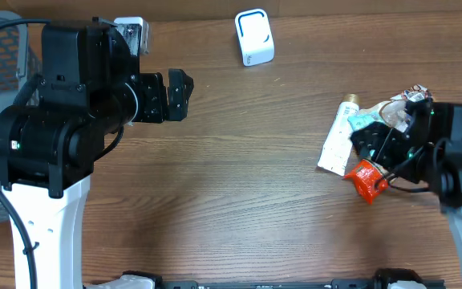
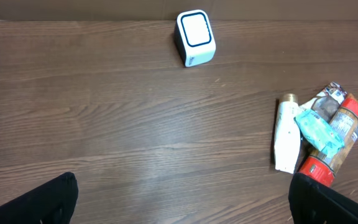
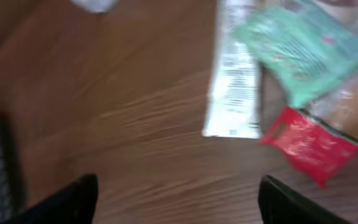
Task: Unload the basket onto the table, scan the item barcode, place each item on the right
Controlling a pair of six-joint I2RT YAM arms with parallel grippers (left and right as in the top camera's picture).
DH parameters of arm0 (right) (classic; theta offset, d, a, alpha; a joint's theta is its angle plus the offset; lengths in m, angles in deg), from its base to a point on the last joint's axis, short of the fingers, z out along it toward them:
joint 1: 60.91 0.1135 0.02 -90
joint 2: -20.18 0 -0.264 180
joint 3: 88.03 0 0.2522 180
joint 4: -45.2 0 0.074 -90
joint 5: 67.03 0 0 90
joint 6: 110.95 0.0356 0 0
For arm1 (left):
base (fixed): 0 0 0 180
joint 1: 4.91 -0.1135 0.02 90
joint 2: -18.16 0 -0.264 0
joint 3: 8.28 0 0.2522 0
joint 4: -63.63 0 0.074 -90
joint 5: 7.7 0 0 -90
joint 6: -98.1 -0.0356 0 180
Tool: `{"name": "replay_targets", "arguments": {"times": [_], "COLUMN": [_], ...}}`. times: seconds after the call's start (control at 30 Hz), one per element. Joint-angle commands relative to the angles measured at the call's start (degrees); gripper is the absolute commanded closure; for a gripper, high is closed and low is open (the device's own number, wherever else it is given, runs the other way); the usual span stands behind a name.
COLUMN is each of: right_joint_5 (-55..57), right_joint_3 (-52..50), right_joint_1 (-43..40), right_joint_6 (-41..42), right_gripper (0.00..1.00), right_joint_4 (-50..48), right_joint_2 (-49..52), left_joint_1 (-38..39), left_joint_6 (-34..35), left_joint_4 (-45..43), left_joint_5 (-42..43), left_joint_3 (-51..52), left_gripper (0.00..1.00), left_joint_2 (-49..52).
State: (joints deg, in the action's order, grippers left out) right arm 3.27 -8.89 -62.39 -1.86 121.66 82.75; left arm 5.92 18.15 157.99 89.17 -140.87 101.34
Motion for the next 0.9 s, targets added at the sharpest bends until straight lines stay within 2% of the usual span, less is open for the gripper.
{"name": "replay_targets", "arguments": {"times": [0.0,0.13,0.37,0.73,0.87], "right_joint_5": [-2.9,-2.9,-2.5,3.7,8.5], "right_joint_3": [6.5,7.8,7.8,7.6,5.9], "right_joint_1": [6.2,9.8,9.8,9.9,9.9], "right_joint_6": [-8.2,-8.3,-8.9,-9.1,-9.1], "right_gripper": [0.0,0.0,0.0,0.0,0.0], "right_joint_4": [3.5,3.7,4.5,1.7,-2.5], "right_joint_2": [-3.6,-5.7,-5.3,-5.2,-7.8], "left_joint_1": [0.1,0.1,0.1,0.1,0.1], "left_joint_6": [-1.2,-1.3,-1.3,-1.3,-1.2], "left_joint_4": [-0.2,-0.2,-0.2,-0.2,-0.2], "left_joint_5": [0.2,0.2,0.2,0.2,0.2], "left_joint_3": [-0.2,-0.2,-0.2,-0.2,-0.2], "left_gripper": [0.01,0.0,0.0,0.0,0.01], "left_joint_2": [0.1,0.1,0.1,0.1,0.1]}}
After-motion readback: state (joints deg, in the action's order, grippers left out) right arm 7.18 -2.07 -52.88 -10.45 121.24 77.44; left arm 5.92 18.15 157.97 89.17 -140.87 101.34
